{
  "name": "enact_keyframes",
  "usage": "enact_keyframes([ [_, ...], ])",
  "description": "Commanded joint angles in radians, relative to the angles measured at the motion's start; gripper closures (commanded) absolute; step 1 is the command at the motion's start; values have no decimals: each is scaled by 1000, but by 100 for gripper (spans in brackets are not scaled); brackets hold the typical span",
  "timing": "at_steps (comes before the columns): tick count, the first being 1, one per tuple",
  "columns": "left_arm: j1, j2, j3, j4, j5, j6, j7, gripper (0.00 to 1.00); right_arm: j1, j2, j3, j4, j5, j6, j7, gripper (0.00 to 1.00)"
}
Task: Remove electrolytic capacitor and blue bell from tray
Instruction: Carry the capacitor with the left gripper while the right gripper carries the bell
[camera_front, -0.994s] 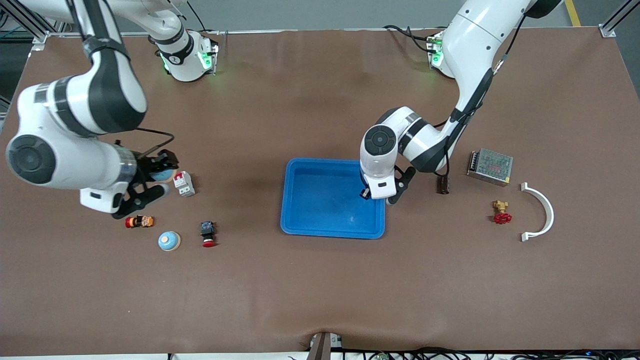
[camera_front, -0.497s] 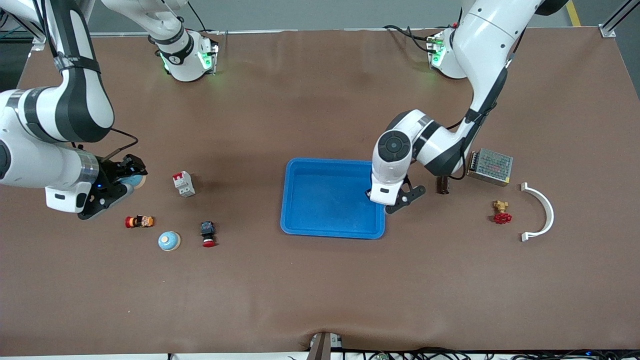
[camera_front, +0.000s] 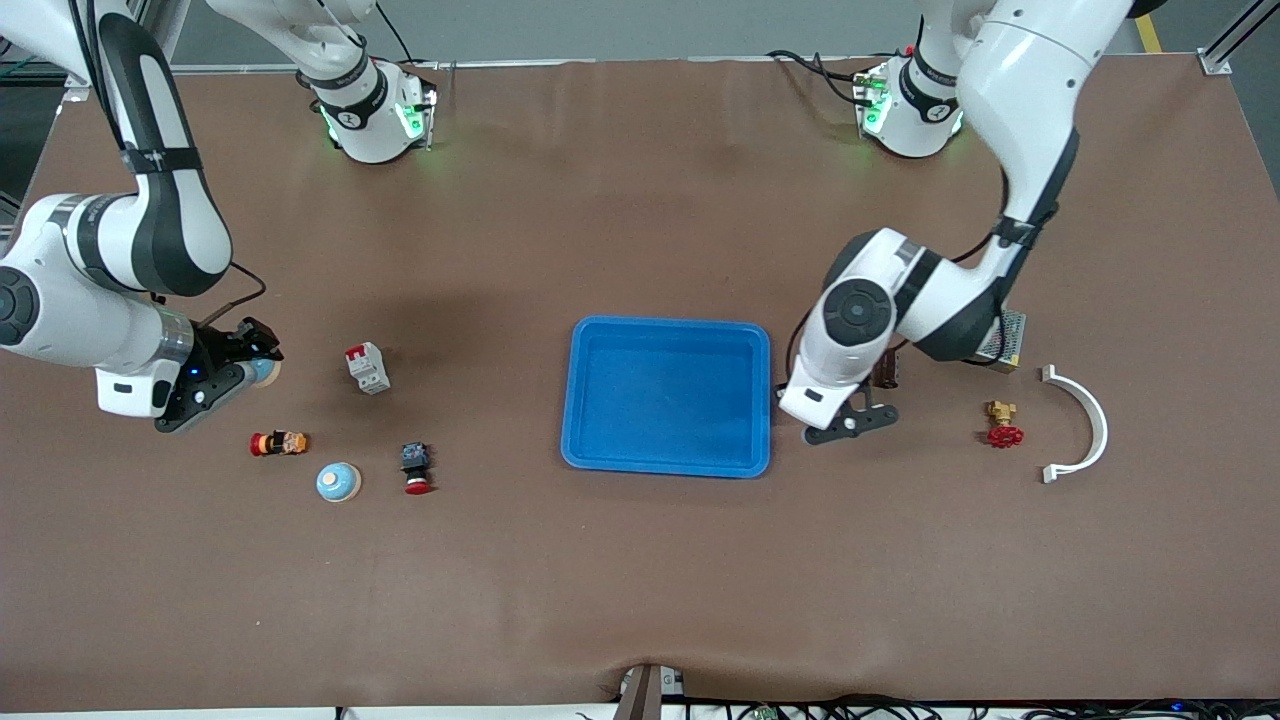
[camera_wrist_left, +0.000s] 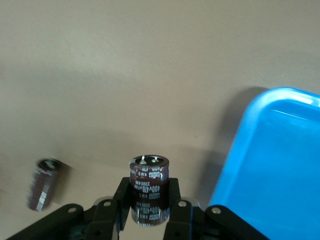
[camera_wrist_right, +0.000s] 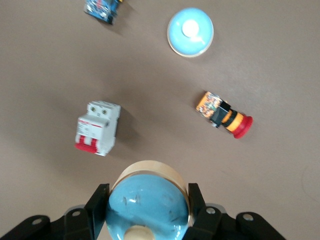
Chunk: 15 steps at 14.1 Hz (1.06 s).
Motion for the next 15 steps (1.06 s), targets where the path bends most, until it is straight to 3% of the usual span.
enact_keyframes([
  [1,81,-40,-42,-41,3,-11,116,100,-57,-34,18,-99,-32,110,-64,57],
  [9,197,-20,-42,-57,5,-10,466,100,-123,49,18,-205,-32,343,-129,57],
  [15,231,-25,-44,-137,7,237,473,100,-124,123,19,-245,-32,475,-129,57],
])
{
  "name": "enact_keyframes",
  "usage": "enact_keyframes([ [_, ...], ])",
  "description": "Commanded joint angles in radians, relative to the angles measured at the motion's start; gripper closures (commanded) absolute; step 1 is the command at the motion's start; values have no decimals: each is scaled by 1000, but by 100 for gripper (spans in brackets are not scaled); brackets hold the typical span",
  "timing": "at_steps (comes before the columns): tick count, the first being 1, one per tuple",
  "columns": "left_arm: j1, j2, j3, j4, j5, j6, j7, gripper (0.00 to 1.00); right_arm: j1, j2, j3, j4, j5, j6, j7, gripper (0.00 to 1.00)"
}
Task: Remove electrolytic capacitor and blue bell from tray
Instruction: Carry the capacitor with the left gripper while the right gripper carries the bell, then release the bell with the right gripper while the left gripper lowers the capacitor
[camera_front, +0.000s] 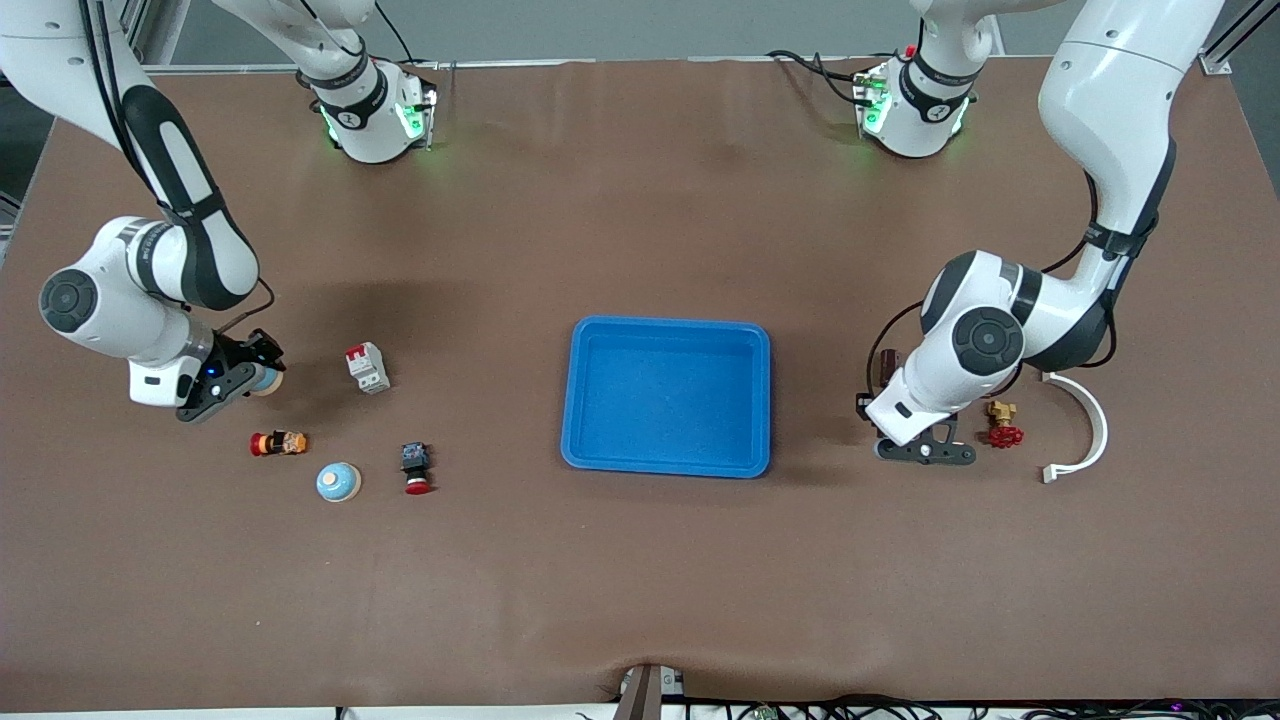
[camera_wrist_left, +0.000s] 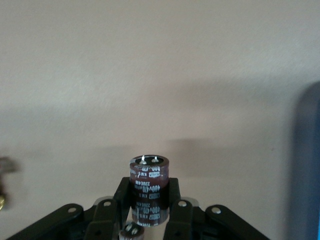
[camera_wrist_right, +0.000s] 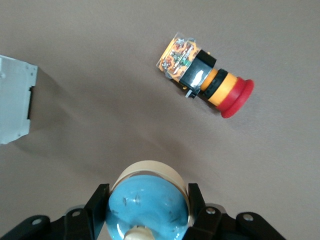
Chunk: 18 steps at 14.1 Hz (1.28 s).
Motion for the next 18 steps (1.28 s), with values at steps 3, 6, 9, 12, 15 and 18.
enact_keyframes([
  [3,33,-2,-16,-53,19,102,23,100,-22,33,18,-36,-19,89,-8,57],
  [6,59,-1,-15,-103,20,188,52,100,-21,41,18,-37,-19,95,-8,57],
  [9,88,10,-15,-148,40,273,66,100,-21,53,19,-37,-19,111,-8,57],
  [12,91,25,-13,-148,68,274,66,100,-21,59,19,-36,-18,118,-7,53],
  [15,91,32,-12,-147,68,274,66,100,-21,59,19,-34,-13,117,-4,0],
  [18,91,35,-9,-150,83,274,66,100,-22,56,19,-25,-13,105,-7,0],
])
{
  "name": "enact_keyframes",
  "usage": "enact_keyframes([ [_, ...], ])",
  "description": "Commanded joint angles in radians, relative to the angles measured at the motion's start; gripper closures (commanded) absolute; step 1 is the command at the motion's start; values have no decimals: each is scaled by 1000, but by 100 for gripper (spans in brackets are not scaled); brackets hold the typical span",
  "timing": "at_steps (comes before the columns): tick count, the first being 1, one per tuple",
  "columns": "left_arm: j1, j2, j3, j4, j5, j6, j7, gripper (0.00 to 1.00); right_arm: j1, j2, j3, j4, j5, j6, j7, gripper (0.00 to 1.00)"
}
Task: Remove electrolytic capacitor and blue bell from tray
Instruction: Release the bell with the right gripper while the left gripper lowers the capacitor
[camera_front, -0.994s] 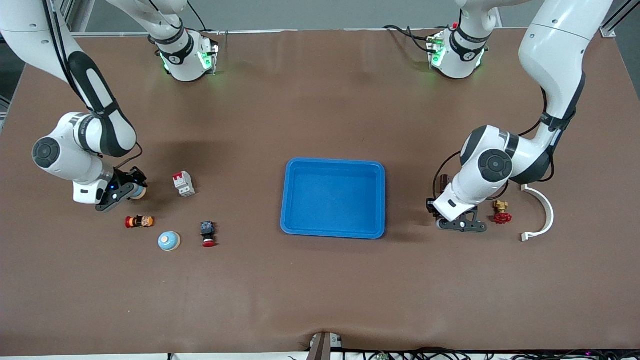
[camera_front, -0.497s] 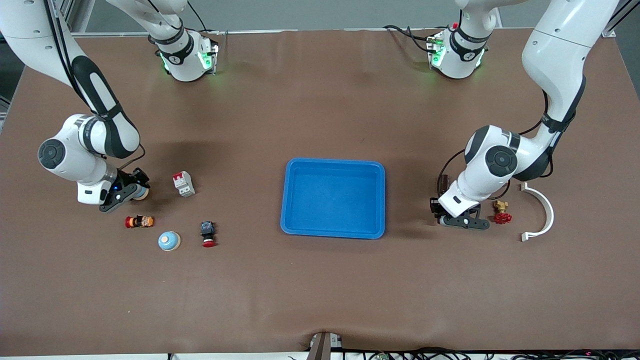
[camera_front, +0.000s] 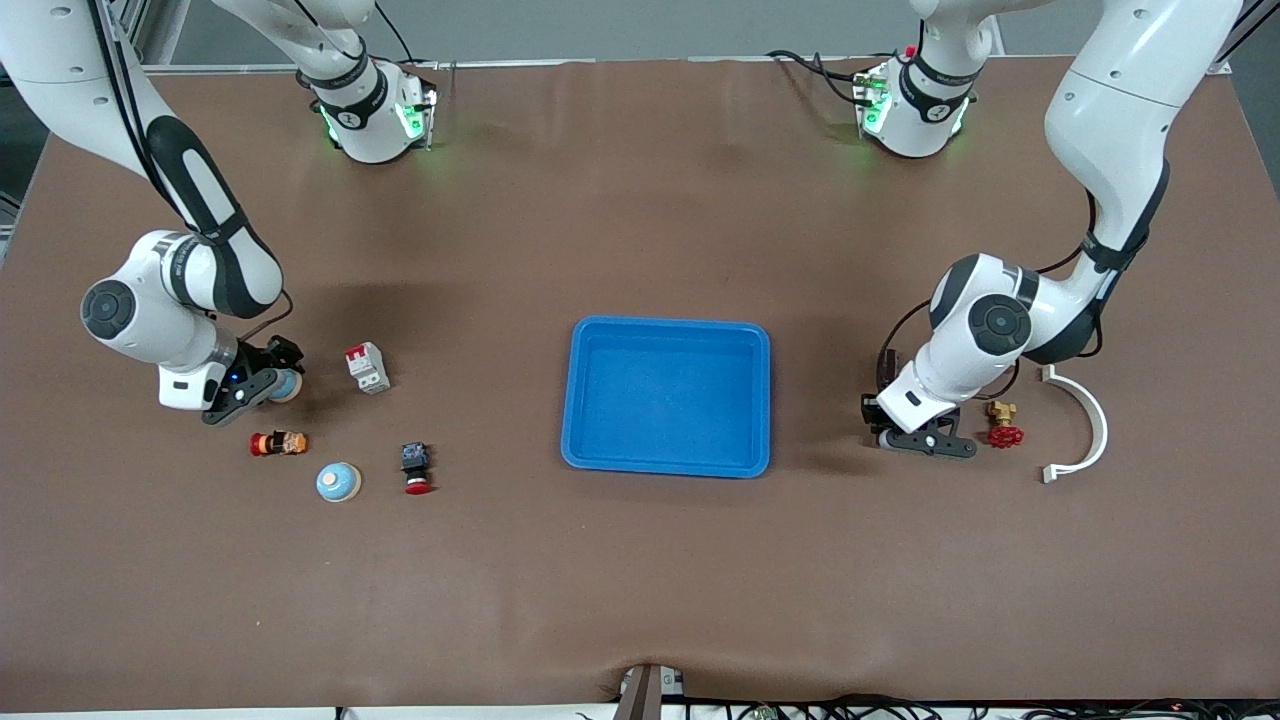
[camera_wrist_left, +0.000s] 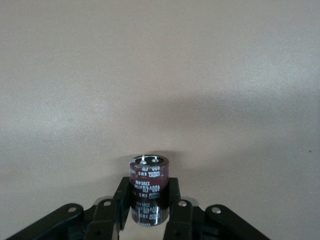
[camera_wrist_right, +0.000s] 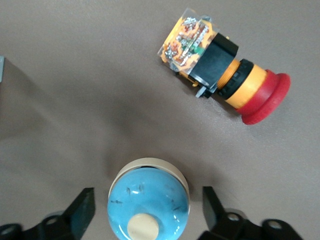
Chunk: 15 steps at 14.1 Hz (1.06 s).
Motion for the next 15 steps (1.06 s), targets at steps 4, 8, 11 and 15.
enact_keyframes([
  [4,35,13,-9,-10,60,16,3,100,-12,-32,18,93,-13,-148,8,0],
  [8,35,15,-9,-11,60,15,-10,100,39,-40,21,384,-12,-548,135,0],
  [11,32,19,-9,-10,60,16,-14,100,115,-39,20,555,-22,-747,333,0],
  [15,28,27,-9,-10,60,16,-14,100,214,-51,18,678,-24,-883,561,0],
])
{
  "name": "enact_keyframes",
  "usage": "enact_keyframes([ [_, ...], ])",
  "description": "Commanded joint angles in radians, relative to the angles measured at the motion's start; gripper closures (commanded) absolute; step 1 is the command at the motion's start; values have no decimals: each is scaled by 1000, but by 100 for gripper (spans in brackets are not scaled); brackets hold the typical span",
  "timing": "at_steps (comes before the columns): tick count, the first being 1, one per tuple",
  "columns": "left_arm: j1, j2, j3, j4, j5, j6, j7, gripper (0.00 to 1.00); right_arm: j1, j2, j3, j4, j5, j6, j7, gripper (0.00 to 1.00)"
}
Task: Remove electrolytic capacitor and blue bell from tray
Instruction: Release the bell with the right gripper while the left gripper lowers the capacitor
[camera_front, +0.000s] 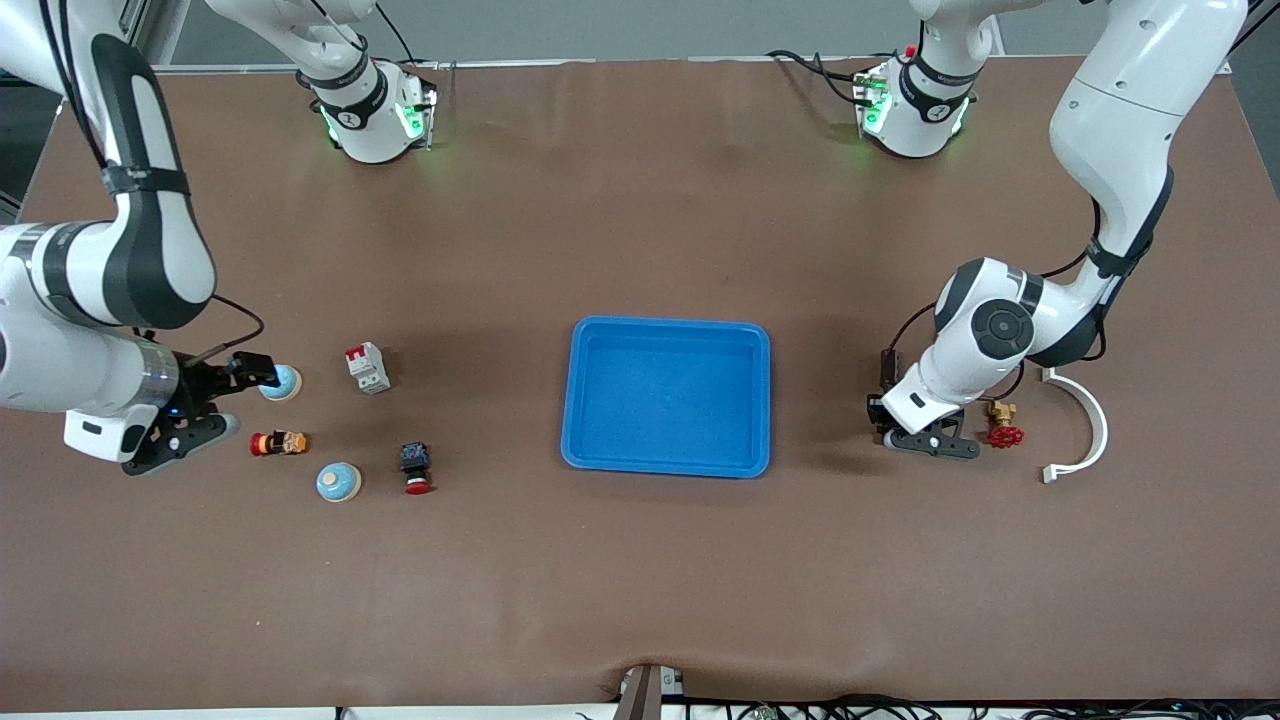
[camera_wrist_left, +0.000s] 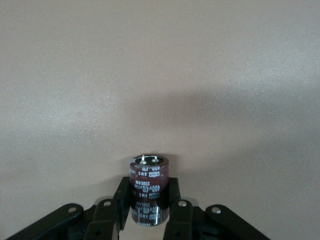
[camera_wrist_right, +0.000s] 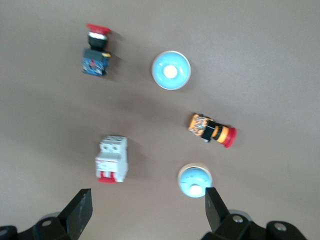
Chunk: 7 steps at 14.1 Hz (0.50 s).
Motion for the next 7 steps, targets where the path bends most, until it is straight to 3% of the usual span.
enact_keyframes([
  [1,6,7,-9,-7,23,14,-14,100,36,-9,-5,108,-24,-132,122,0],
  [7,1,8,-9,-7,23,14,-13,100,22,-259,-8,104,-19,-346,206,0],
])
